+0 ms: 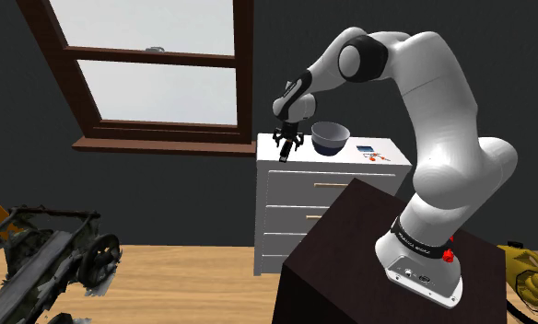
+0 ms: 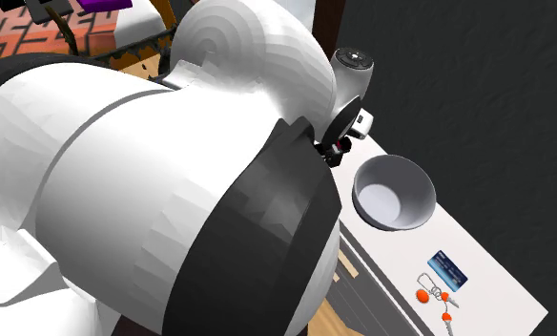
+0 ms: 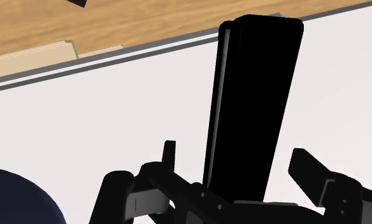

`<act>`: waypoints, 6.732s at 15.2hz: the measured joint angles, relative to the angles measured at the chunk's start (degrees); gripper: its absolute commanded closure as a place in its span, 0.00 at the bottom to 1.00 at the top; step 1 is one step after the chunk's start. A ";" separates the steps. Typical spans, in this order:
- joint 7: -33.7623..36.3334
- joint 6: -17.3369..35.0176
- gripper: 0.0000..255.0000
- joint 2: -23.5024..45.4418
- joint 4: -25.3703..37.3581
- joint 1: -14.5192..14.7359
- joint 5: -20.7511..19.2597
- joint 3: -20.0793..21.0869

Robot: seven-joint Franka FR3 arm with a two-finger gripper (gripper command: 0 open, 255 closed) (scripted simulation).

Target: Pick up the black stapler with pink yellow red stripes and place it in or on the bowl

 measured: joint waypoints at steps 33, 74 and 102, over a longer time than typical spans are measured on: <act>0.79 -7.27 1.00 -10.18 -2.88 0.77 -1.06 -1.04; -18.97 -11.16 1.00 -19.43 -8.98 -13.17 0.32 -6.33; -18.79 -13.16 0.00 -20.83 -8.39 -13.09 -0.07 -6.59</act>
